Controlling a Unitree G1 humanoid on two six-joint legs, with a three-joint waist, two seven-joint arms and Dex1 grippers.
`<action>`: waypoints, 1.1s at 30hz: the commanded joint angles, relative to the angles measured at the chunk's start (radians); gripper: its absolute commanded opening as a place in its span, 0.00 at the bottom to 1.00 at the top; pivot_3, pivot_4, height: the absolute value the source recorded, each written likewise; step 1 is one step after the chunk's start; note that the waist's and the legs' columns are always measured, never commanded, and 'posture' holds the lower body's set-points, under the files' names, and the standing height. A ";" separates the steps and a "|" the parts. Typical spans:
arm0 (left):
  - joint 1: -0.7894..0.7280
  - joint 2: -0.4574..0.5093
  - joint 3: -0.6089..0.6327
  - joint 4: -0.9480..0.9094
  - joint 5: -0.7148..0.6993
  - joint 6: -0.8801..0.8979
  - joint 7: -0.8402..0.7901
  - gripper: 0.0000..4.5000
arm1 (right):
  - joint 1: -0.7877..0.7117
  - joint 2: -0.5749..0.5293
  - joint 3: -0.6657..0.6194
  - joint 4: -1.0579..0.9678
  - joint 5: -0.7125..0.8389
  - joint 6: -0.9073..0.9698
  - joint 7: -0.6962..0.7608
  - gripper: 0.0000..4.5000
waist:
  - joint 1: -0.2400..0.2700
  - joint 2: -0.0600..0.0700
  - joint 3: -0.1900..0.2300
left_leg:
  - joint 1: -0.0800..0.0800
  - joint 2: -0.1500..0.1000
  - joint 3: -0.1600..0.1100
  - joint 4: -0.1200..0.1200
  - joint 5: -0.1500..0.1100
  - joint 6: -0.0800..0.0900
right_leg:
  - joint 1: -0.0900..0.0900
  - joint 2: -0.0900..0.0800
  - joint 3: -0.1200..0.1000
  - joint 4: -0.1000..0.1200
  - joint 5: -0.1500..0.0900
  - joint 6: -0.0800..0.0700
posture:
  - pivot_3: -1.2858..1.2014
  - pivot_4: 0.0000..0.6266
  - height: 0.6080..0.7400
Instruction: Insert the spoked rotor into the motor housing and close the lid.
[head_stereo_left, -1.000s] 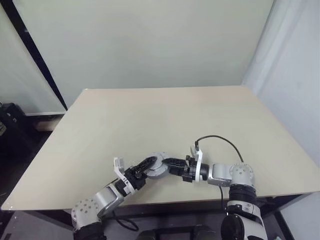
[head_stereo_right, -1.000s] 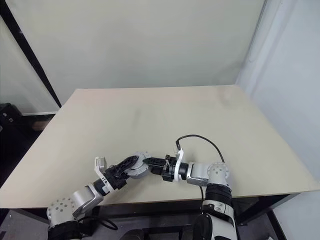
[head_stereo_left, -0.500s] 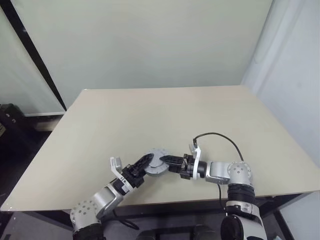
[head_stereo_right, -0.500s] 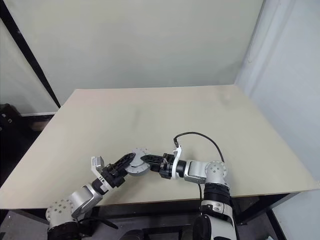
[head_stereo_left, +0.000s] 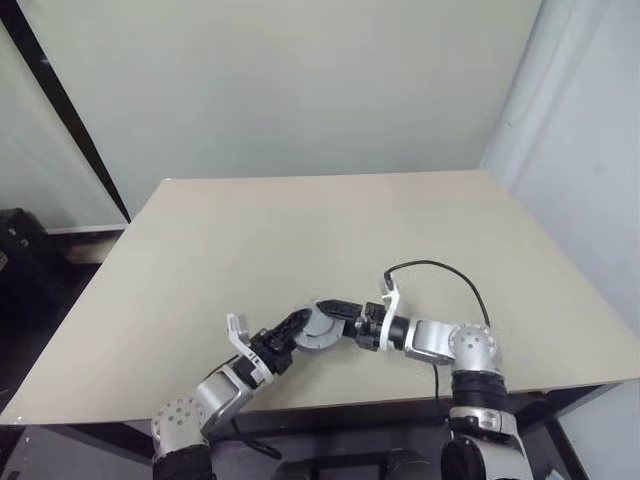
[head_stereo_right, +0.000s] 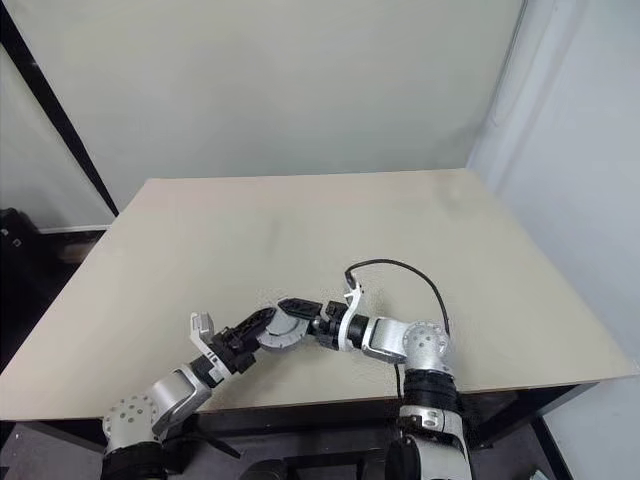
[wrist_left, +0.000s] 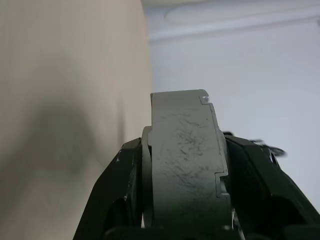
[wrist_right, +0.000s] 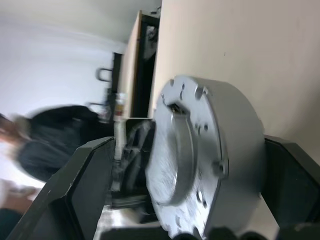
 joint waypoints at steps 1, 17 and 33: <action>-0.046 0.052 0.029 -0.064 0.047 -0.108 0.004 0.44 | 0.019 -0.065 0.150 -0.103 -0.073 -0.166 0.124 1.00 | 0.000 0.000 0.000 | 0.000 0.000 0.000 0.000 0.000 0.000 | 0.000 0.000 0.000 0.000 0.000 0.000 | 0.52 0.00 1.00; -0.144 0.240 -0.077 -0.001 0.544 -0.526 0.018 0.44 | 0.099 -0.303 0.570 -0.127 -0.503 -0.818 0.339 1.00 | 0.015 -0.012 0.000 | 0.000 -0.001 0.001 0.001 0.000 -0.001 | 0.000 0.000 0.001 -0.001 0.000 0.000 | 0.52 0.00 1.00; -0.130 0.220 -0.084 0.109 0.680 -0.585 0.102 0.65 | 0.099 -0.308 0.583 -0.115 -0.563 -0.838 0.350 1.00 | 0.014 -0.014 0.000 | 0.005 0.000 0.001 0.001 0.000 -0.002 | 0.005 0.000 0.001 0.001 0.000 0.000 | 0.52 0.00 1.00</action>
